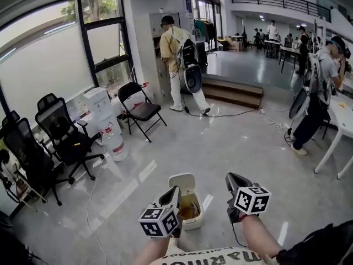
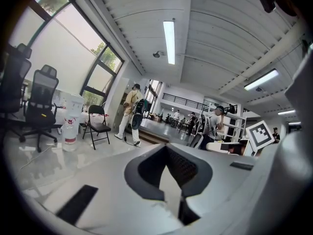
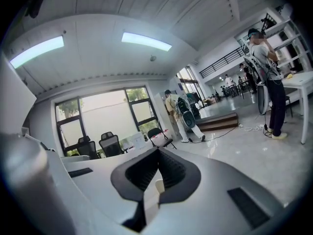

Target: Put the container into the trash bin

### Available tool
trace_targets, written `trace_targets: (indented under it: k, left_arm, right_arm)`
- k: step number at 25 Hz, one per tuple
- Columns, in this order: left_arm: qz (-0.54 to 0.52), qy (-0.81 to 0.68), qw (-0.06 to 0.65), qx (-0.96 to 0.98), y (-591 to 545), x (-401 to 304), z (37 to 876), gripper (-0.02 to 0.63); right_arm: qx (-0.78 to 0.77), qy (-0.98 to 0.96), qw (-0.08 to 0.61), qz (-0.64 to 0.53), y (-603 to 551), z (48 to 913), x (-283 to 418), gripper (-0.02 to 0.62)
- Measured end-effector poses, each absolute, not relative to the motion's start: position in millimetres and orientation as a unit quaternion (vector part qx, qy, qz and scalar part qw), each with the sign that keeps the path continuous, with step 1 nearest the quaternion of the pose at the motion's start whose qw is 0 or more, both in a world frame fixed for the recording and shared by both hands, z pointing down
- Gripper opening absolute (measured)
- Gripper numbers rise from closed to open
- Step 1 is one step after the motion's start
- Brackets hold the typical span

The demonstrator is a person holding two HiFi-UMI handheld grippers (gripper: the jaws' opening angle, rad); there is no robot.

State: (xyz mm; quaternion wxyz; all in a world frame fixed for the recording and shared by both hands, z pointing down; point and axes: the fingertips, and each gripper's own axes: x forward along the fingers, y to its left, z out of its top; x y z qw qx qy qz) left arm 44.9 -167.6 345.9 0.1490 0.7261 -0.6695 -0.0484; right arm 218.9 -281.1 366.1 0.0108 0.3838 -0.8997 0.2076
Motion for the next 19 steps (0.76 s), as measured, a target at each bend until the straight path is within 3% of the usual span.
trace_targets:
  k: [19]
  left_arm:
    - [-0.046, -0.684, 0.147, 0.713, -155, 37, 348, 0.018]
  right_arm:
    - [0.369, -0.906, 0.016, 0.206, -276, 371, 208, 0.002]
